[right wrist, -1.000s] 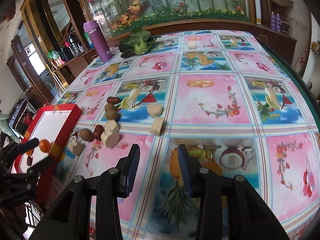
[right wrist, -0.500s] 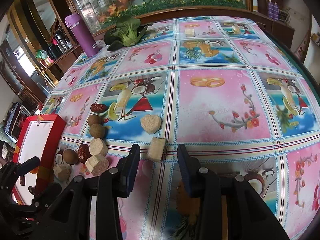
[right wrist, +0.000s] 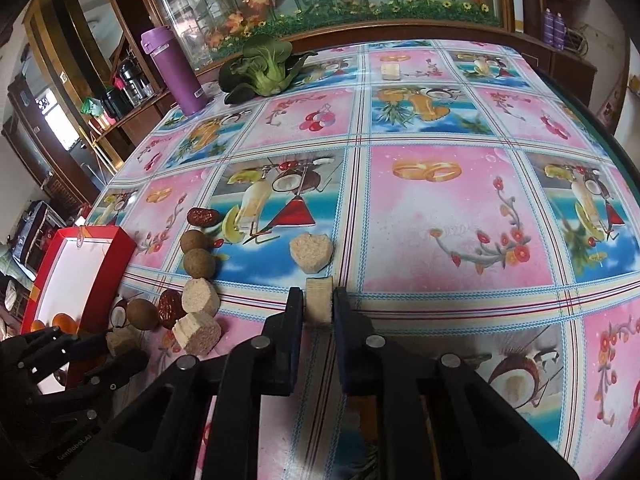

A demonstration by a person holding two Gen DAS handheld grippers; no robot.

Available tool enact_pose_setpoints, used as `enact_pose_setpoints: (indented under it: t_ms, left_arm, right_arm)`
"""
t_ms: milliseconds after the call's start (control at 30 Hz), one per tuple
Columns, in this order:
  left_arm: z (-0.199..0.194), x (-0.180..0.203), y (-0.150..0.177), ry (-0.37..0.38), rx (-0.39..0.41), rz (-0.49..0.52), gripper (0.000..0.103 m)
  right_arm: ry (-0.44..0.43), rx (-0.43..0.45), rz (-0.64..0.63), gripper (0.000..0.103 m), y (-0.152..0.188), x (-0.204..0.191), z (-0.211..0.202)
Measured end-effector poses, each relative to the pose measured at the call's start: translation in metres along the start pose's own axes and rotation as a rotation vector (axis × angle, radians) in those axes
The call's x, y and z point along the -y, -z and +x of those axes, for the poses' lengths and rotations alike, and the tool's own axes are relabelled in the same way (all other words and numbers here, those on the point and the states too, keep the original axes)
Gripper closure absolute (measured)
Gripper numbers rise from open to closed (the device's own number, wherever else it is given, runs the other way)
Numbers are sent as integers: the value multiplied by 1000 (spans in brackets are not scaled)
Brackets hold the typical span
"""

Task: Organize fruits
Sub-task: 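Grasp a beige cube with the right tool while the left grasps another cube, then carry both beige cubes over the tray and open both tools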

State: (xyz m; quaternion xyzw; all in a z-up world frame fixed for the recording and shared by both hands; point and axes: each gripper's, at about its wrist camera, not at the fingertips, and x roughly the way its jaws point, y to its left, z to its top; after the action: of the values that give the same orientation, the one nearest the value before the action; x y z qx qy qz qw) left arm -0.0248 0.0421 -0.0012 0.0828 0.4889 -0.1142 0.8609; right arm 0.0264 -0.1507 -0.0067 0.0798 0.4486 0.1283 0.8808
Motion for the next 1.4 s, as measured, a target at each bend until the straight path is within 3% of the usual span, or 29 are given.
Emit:
enact_pose_setpoints:
  t_ms: [167,333,533,667,1067,1400]
  left_arm:
    - [-4,0,2,8,12,-9,83]
    - [-31,-6,3,14,84,-34,83]
    - [-72,-35,15,-7,179,-103,83]
    - [-90,-73,30,-70,218,-193,83]
    - [-114,-166,85,-251,251,-402,83]
    - [-110,-200,132,-294,196,-494,83]
  right_arm:
    - [-10,17,19,90,1,3,-4]
    - [-33,76,30,90,2,-1,-19]
    - [-92,128,-21,90,1,-35,-40]
    - [-130,154,-94,90,1,-74,-49]
    - [-298,75,-322,91,31,-198,-38]
    - [-384,-12,-494,90,74,-270,-21]
